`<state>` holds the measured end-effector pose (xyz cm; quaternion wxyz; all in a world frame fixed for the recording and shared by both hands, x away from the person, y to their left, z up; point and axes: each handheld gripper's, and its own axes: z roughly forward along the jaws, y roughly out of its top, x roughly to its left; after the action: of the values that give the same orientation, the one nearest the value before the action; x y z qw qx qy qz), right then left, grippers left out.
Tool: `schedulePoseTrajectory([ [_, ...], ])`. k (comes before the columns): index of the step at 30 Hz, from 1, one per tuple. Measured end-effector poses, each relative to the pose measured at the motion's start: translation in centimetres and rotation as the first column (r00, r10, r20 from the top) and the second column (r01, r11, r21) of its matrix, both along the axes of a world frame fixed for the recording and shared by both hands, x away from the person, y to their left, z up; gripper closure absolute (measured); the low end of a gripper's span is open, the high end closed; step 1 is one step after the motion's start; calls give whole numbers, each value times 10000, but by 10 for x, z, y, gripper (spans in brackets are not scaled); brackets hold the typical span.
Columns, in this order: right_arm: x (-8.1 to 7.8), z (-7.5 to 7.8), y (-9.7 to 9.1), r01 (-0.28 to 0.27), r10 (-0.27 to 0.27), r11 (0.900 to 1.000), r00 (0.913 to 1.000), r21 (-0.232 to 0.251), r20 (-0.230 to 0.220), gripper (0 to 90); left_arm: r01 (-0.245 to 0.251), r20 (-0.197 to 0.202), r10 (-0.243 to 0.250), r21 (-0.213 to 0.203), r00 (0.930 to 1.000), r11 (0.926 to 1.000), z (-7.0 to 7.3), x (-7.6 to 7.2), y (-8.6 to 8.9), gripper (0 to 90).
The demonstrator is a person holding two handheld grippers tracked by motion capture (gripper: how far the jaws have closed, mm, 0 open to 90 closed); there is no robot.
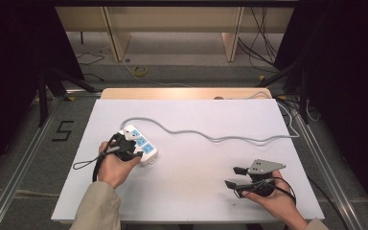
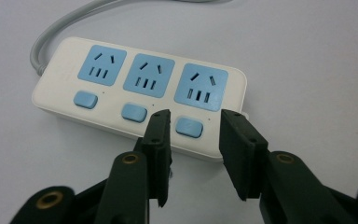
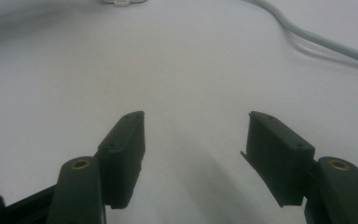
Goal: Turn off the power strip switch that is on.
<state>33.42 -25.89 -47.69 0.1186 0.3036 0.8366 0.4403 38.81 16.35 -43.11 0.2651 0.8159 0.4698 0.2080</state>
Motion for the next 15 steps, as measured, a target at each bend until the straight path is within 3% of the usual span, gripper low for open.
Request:
schedulePoseTrajectory([
  [6,0,-1,1,-38,38,10000,10000,7,-7,382,-146,390,166,-524,9991,9985,-4,-8,0,482],
  [10,0,-1,0,-19,19,10000,10000,37,-11,382,-181,653,221,-620,9976,9979,-6,-12,1,379],
  [15,0,-1,0,-26,26,10000,10000,43,-20,382,20,914,53,-795,9958,9968,-10,-21,5,323],
])
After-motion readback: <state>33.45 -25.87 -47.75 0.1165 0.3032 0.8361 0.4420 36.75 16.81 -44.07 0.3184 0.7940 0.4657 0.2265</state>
